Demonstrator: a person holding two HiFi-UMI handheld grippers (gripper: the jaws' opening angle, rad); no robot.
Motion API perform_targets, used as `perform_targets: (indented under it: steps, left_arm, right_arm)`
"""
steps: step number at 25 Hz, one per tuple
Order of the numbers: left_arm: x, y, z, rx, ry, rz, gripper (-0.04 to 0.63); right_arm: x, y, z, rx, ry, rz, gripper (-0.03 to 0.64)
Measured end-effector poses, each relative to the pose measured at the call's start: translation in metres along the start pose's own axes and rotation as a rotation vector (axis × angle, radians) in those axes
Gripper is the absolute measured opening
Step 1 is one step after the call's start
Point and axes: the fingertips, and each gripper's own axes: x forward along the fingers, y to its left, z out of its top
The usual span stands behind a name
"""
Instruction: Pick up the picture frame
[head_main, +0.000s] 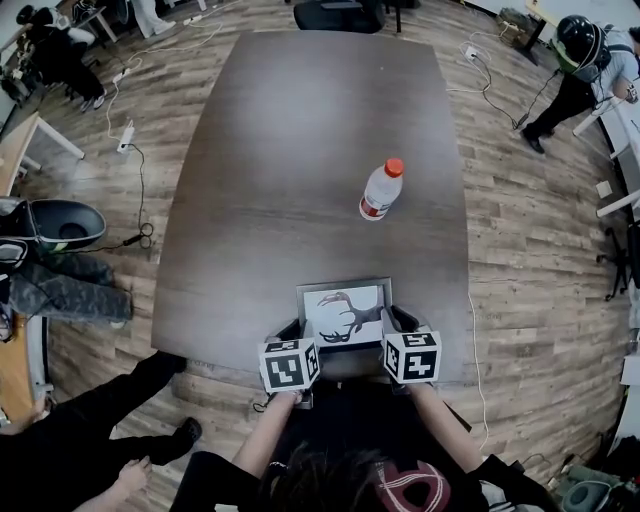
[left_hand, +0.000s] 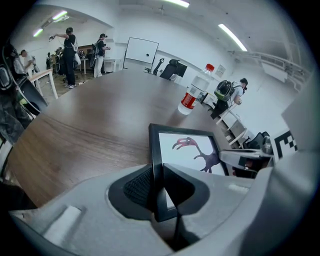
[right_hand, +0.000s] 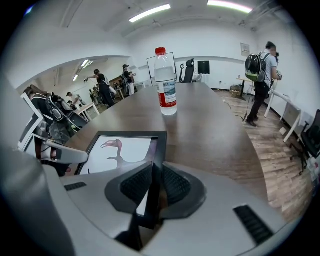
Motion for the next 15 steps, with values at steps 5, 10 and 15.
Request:
perform_targets:
  steps: [5, 10, 15]
  left_arm:
    - [-0.014, -0.004, 0.018, 0.010, -0.065, 0.003, 0.075]
    - [-0.031, -0.007, 0.039, 0.022, -0.140, 0.005, 0.075]
    - [-0.047, -0.008, 0.059, 0.047, -0.206, 0.005, 0.075]
  right_arm:
    - [-0.013, 0.003, 0.022, -0.014, -0.063, 0.004, 0.074]
    - [-0.027, 0.009, 0.048, -0.037, -0.137, 0.007, 0.074]
    - [-0.039, 0.015, 0.069, -0.050, -0.193, 0.009, 0.074]
